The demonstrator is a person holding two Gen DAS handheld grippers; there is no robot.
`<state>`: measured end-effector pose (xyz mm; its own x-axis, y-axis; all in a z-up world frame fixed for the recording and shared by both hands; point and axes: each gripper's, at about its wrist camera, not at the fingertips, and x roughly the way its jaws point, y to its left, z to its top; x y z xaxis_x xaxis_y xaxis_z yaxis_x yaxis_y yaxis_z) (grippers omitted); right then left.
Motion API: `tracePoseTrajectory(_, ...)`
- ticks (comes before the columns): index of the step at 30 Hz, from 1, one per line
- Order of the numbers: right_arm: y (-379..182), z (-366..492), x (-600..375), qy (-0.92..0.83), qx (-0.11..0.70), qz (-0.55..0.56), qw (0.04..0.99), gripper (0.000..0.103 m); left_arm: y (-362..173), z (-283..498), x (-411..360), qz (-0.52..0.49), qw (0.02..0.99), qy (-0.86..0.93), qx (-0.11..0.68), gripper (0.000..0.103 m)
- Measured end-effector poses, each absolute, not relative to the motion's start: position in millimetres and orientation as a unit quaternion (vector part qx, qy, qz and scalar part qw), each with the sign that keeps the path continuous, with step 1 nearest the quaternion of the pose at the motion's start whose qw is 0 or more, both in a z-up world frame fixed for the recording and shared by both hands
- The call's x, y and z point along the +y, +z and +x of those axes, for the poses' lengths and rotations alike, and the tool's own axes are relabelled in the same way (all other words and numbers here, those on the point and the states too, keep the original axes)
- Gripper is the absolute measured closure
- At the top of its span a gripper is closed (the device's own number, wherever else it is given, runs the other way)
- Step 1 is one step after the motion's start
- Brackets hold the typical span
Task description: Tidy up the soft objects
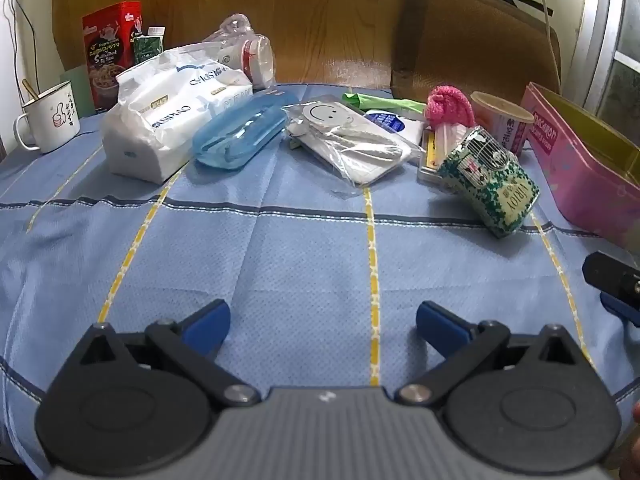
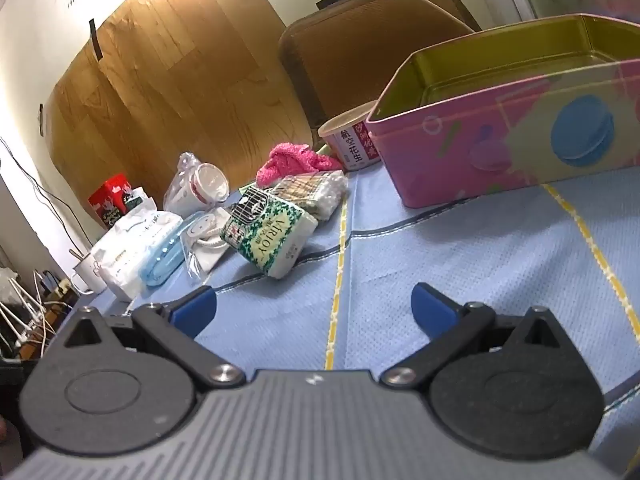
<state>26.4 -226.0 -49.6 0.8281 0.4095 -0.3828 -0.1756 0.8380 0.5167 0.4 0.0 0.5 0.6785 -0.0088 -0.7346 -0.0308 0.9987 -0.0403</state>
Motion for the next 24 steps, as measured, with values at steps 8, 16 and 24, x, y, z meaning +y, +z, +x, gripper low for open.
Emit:
tracePoseTrajectory(8,-48,29,-215,0.152,0.243,0.202,0.937,0.0,2,-7,3,-0.06,0.929,0.004,0.365,0.0)
tracePoseTrajectory(16,-48,22,-221,0.155,0.233,0.205,0.938,0.0,0,-17,5,-0.062,0.94,0.002,0.334,0.0)
tracePoseTrajectory(24,-49,26,-218,0.151,0.236,0.191,0.941,0.0,3,-19,5,-0.034,0.944,-0.003,0.329,0.0)
